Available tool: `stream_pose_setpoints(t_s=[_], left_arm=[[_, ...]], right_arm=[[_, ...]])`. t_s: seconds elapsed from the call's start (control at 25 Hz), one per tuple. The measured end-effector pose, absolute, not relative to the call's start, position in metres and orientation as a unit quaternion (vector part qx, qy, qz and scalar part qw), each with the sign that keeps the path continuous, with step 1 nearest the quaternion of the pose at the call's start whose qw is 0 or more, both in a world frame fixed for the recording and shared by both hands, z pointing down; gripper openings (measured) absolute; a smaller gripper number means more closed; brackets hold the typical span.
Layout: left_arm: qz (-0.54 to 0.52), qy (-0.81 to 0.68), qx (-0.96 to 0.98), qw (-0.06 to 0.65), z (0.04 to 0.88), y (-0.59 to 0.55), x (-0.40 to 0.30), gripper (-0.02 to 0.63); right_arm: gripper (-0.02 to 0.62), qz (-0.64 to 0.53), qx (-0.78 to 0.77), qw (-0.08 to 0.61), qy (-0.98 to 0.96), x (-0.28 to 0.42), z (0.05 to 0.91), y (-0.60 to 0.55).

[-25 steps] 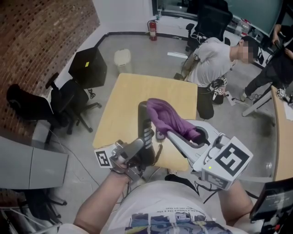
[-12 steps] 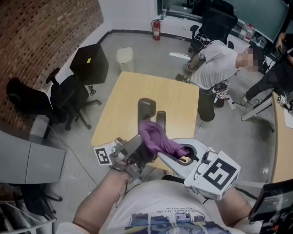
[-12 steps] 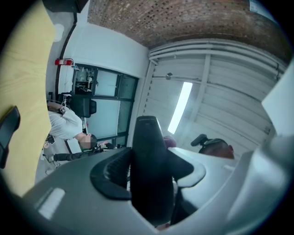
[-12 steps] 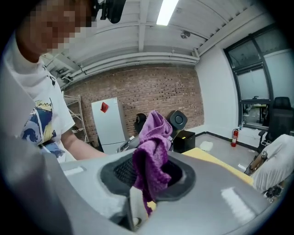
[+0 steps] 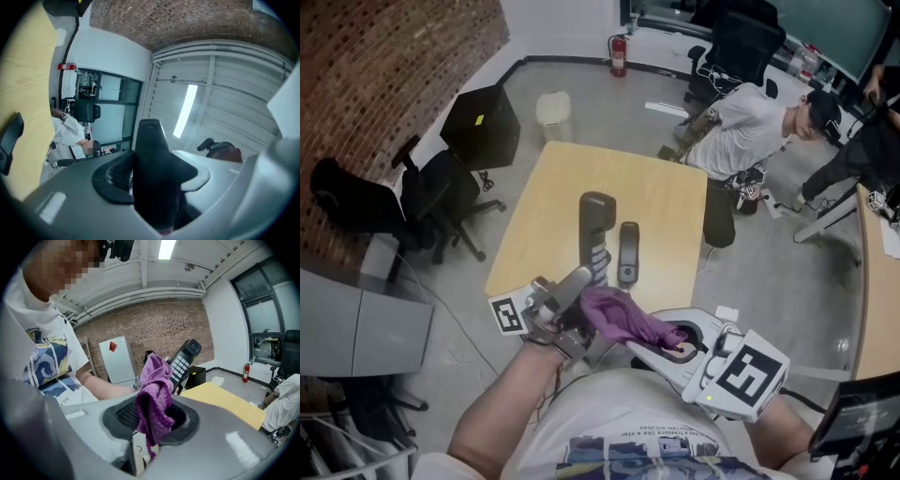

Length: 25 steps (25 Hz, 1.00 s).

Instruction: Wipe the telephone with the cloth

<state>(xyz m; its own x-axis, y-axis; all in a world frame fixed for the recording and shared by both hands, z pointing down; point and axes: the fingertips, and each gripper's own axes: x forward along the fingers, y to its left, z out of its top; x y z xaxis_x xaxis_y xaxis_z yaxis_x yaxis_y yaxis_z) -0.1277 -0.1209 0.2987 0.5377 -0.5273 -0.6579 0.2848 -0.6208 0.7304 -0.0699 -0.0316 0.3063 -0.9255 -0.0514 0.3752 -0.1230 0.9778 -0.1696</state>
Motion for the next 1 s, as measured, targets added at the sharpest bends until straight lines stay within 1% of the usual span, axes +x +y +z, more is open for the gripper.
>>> stream_pose_setpoints(t_s=[0.12, 0.4, 0.6, 0.76, 0.88, 1.0], left_arm=[[-0.448, -0.113, 0.784, 0.415, 0.302, -0.123, -0.129, 0.256], [-0.341, -0.221, 0.837, 0.367, 0.315, -0.126, -0.126, 0.256], [-0.243, -0.265, 0.877, 0.32, 0.324, -0.122, -0.105, 0.256], [-0.14, -0.311, 0.903, 0.26, 0.34, -0.114, -0.097, 0.256], [-0.059, -0.332, 0.916, 0.217, 0.356, -0.106, -0.105, 0.256], [0.02, -0.352, 0.92, 0.17, 0.368, -0.101, -0.101, 0.256]], right_arm=[[0.086, 0.092, 0.037, 0.2, -0.975, -0.061, 0.311, -0.025], [0.086, 0.058, 0.076, 0.189, -0.977, -0.039, 0.276, -0.04], [0.086, -0.02, 0.102, 0.237, -0.966, -0.032, 0.255, -0.061], [0.086, -0.066, 0.089, 0.257, -0.96, -0.054, 0.249, -0.059], [0.086, -0.071, 0.079, 0.268, -0.957, -0.086, 0.261, -0.05], [0.086, -0.064, 0.07, 0.294, -0.951, -0.095, 0.277, -0.046]])
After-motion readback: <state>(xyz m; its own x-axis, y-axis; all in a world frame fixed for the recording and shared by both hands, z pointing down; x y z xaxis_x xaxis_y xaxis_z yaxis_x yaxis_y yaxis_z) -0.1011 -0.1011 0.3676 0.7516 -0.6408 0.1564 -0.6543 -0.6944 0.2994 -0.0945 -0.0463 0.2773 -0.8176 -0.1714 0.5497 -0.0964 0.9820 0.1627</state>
